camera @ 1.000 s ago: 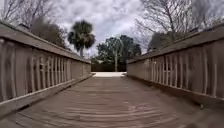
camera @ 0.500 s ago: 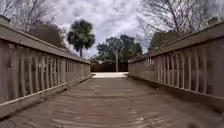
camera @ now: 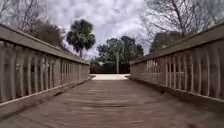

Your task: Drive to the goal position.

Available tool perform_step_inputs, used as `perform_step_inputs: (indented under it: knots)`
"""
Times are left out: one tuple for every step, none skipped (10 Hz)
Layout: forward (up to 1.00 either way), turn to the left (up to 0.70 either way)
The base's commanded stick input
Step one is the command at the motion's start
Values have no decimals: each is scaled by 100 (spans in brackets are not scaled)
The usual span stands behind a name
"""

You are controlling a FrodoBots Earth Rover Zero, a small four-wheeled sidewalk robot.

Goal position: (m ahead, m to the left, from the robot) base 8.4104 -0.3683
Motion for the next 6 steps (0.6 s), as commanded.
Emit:
perform_step_inputs:
  knots:
    - [70, 0]
    - [70, 0]
    - [70, 0]
    - [70, 0]
    - [70, 0]
    - [70, 0]
